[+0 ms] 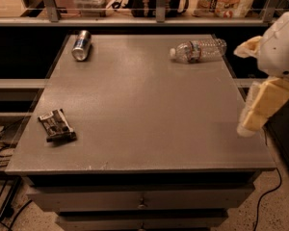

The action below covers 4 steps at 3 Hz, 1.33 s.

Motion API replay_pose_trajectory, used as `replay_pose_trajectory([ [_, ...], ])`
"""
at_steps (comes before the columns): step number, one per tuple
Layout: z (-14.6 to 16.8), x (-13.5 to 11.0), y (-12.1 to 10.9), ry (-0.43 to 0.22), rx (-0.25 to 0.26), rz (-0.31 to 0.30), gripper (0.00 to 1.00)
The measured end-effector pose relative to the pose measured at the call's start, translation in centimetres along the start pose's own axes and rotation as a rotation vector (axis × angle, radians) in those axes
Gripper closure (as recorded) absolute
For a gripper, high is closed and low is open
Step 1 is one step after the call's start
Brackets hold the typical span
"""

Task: Move rxbar chocolate near redbull can

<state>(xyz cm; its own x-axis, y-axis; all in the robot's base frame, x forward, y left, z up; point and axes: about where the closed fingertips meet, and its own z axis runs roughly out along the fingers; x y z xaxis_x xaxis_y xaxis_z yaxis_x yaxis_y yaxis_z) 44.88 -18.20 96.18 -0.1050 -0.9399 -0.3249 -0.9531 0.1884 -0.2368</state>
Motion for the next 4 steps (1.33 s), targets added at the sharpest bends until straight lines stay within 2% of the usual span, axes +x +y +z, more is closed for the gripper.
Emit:
replay_pose_trajectory([
  [1, 2.6, -4.4, 0.2, -0.120, -0.016, -0.082, 0.00],
  [2, 5.3, -9.8, 0.0, -0.250, -0.016, -0.143, 0.00],
  [3, 5.3, -9.8, 0.0, -0.250, -0.016, -0.143, 0.00],
  [4, 6.2, -10.8, 0.1, -0.282, -0.017, -0.119, 0.00],
])
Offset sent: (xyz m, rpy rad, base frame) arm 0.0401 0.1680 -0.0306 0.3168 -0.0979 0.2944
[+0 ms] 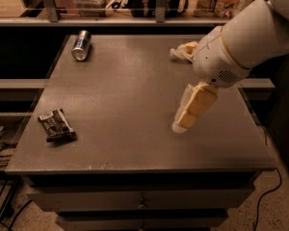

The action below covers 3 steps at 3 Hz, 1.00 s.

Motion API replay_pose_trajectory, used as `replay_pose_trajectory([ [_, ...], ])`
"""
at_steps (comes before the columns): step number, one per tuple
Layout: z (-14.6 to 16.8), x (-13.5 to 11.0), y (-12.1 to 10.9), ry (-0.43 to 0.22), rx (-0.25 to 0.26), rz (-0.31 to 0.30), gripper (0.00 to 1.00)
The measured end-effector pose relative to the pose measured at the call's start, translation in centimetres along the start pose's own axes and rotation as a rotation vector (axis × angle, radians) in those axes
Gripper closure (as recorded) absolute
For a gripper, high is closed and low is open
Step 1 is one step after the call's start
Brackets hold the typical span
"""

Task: Move rxbar chocolate near redbull can

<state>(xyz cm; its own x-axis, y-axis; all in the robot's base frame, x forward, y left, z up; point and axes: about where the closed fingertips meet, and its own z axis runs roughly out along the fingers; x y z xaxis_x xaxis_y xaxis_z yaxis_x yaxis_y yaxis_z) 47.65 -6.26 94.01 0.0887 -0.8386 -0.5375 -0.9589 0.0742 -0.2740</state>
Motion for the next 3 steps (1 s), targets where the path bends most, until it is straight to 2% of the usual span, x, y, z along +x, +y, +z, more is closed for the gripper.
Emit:
replay_pose_trajectory([
  [1, 3.2, -2.5, -0.2, -0.088, -0.009, 0.013, 0.00],
  [2, 7.0, -5.0, -0.6, -0.145, -0.058, 0.007, 0.00],
  [3, 11.2, -6.9, -0.1, -0.166, -0.136, 0.003, 0.00],
])
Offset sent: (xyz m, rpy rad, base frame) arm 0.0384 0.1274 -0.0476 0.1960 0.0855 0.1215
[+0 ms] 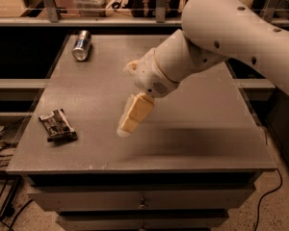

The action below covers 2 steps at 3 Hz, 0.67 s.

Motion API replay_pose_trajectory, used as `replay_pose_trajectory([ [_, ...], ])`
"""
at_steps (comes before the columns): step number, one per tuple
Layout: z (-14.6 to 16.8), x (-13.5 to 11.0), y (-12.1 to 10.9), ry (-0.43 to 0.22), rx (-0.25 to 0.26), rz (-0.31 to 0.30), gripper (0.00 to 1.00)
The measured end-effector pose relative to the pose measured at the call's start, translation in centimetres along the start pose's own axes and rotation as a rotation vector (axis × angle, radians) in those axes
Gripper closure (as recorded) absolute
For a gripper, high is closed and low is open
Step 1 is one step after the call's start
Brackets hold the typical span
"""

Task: Move rxbar chocolate near redbull can

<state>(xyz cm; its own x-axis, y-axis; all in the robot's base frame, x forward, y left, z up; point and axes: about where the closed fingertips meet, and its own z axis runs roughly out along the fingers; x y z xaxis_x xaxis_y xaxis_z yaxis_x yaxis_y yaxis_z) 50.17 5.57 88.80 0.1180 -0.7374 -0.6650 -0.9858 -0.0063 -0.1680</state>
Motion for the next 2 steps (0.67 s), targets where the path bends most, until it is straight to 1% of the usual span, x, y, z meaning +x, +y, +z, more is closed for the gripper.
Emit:
replay_pose_trajectory([
  [1, 0.3, -0.1, 0.0, -0.001, -0.006, -0.002, 0.00],
  [2, 1.6, -0.6, 0.3, -0.015, -0.037, 0.002, 0.00],
])
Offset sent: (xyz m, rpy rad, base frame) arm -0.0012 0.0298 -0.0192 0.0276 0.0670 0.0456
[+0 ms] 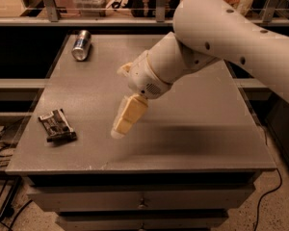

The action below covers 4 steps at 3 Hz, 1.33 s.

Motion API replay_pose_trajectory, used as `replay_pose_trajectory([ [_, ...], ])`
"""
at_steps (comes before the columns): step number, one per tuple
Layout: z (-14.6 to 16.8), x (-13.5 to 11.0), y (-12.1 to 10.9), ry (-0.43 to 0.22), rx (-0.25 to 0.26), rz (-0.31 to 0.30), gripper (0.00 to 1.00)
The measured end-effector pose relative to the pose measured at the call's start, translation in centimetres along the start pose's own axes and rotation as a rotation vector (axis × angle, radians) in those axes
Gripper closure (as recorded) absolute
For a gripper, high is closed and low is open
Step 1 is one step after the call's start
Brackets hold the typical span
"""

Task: Move rxbar chocolate near redbull can

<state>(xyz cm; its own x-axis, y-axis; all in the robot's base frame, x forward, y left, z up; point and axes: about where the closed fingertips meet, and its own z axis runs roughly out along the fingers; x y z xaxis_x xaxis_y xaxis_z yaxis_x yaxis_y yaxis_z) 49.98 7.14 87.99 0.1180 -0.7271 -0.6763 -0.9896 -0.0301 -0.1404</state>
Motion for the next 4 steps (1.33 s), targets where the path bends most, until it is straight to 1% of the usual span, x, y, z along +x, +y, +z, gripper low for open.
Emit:
replay_pose_trajectory([
  [2, 5.2, -2.3, 1.0, -0.085, -0.125, -0.026, 0.00],
  [4, 9.5, -4.0, 2.1, -0.160, -0.227, -0.035, 0.00],
])
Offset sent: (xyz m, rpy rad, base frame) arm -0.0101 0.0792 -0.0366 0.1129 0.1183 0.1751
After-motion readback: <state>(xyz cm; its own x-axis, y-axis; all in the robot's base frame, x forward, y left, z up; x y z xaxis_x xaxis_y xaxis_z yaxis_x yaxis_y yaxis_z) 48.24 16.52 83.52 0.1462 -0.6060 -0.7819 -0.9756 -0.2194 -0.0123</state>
